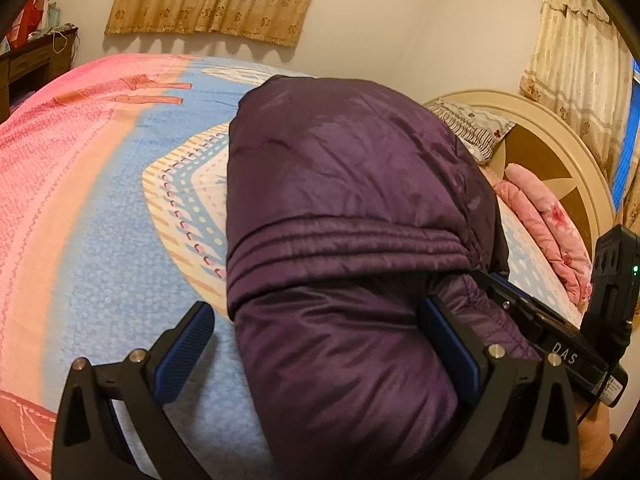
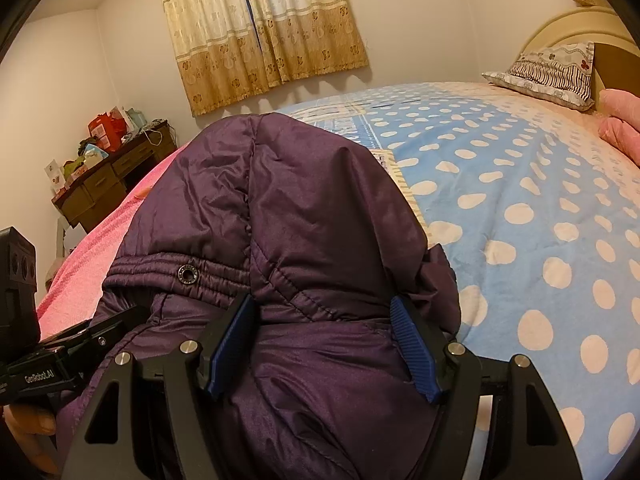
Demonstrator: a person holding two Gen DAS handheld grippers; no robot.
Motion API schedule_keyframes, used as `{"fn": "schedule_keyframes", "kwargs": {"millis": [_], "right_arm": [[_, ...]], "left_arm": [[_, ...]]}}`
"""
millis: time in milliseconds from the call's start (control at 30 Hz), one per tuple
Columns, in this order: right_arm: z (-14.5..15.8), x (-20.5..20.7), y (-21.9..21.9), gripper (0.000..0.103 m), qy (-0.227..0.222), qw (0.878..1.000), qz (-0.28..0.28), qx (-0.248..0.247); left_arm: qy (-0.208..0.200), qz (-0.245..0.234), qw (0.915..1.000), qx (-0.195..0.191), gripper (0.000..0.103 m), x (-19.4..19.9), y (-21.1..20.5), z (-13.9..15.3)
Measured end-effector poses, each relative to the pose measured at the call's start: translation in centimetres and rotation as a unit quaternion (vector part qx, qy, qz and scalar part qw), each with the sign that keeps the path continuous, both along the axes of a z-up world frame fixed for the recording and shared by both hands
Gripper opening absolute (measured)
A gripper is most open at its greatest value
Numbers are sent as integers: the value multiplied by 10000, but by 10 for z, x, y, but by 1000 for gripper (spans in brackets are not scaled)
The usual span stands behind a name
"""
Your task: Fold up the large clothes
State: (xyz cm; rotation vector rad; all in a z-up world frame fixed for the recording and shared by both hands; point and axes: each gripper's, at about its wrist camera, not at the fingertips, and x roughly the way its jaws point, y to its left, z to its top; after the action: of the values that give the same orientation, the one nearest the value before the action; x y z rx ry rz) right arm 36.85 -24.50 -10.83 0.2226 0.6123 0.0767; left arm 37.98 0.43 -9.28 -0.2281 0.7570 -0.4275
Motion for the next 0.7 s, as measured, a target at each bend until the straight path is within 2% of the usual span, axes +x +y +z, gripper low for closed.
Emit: {"fn": "schedule_keyframes", "kwargs": {"millis": [167, 300, 333, 367, 400, 467, 567, 700], "right_arm": [[6, -4, 0, 70, -69, 10000, 0, -31], [20, -32, -6, 72, -634, 9971, -405, 61], [22, -39, -9, 77, -741, 9957, -557, 79], [24, -43, -13, 91, -784, 9941, -745, 81], [23, -42, -19, 94, -661, 9934, -939, 65], [17, -35, -36, 94, -249, 9916, -1249, 215], [-1, -19, -64, 94, 387, 9878, -962, 1164], [-17, -6, -80, 94, 681, 9772, -549, 1935]], "left_arm": [[49, -41, 10000, 25, 103, 1, 1, 2], [20, -44, 9998, 179, 103, 0, 0, 5], [20, -50, 9998, 187, 103, 0, 0, 5], [32, -53, 9998, 175, 103, 0, 1, 5], [48, -57, 9999, 155, 103, 1, 2, 5], [77, -62, 9999, 128, 103, 2, 3, 4], [147, -93, 9998, 37, 103, 3, 5, 3], [340, -164, 9990, -226, 103, 8, 11, -2]]}}
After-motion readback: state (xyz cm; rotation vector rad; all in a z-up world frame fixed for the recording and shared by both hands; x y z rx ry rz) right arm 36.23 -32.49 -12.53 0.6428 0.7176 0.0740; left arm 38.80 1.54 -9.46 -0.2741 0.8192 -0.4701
